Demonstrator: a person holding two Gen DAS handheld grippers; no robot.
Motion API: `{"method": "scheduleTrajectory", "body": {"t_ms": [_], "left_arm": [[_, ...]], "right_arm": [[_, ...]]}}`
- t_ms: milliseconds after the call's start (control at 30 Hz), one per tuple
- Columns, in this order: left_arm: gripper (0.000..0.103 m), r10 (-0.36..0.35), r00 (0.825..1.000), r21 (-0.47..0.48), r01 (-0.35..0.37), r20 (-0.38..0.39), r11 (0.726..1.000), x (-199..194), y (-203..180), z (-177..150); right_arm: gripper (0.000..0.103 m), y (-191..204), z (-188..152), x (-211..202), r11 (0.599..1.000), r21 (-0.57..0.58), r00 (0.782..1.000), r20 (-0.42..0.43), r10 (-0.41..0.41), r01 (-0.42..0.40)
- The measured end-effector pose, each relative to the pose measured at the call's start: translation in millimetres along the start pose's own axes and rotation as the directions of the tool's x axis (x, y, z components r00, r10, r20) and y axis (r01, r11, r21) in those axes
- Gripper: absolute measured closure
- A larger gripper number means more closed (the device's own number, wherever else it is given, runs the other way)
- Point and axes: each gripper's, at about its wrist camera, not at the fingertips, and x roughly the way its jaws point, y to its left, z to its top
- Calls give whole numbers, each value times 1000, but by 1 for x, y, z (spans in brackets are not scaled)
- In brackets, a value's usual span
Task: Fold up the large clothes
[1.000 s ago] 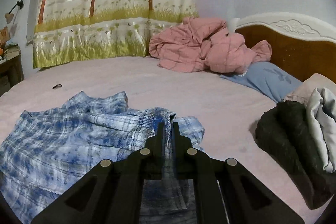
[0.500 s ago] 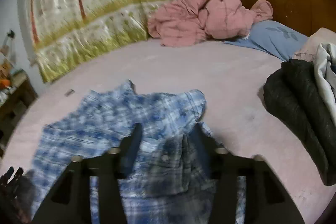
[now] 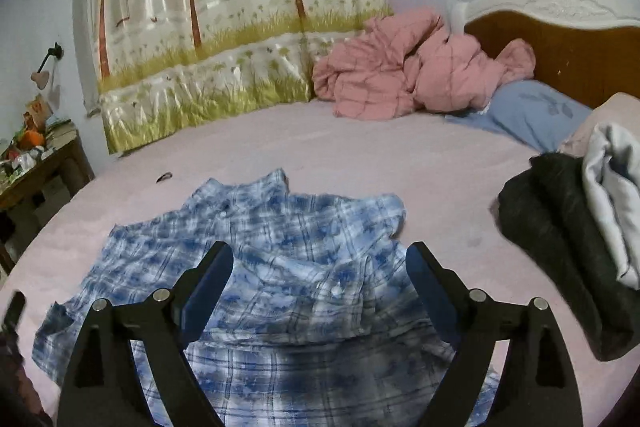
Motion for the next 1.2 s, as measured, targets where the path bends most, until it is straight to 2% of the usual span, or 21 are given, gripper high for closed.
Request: {"method": "scheduleTrajectory", "body": {"t_ms": [133,267,333,433,567,633,700,733,800,933,1067,1200], "left_arm": [[0,-9,1000,5,9,-4,1000,-4,-7,-3],[0,-16,1000,-19,16,2,1000,-10,-8,-1],[0,-24,1000,-31,24,7,999,-13,-7,-2],[0,-43,999,-42,43,17,998,-20,-7,0],[0,-95,995,4,95,7,995,-24,-20,-2],[0,-118,993,32,119,-16,992,-24,-30,-5],[0,-174,982,25,176,-77,984,-21,-37,-8],[0,-219,969,5,221,-112,975,-19,-38,-10],[0,-252,954,-27,251,-162,968,-18,-38,-15],[0,-243,938,-25,245,-248,969,-17,-45,-30],[0,-229,912,-3,242,-341,970,-7,-57,-41],[0,-185,886,53,229,-425,972,0,-69,-52]], "right_arm": [[13,-3,1,-9,1000,9,1000,22,-15,15],[12,-11,-3,-10,997,66,1000,0,26,-26],[9,-13,-9,-10,995,83,999,-5,51,-51],[2,-13,-23,-7,994,100,998,-36,47,-44],[2,-5,-35,-13,995,60,995,-56,77,-74],[2,4,-42,-19,999,-4,997,-54,47,-47],[2,18,-50,-27,993,-112,999,-33,-34,30],[1,22,-52,-30,987,-150,998,-21,-59,55],[1,33,-61,-39,970,-229,997,0,-83,81],[1,36,-72,-48,974,-225,998,-62,7,-21],[1,51,-86,-53,947,-316,995,-95,17,-46],[1,55,-98,-40,940,-302,966,-244,84,-158]]}}
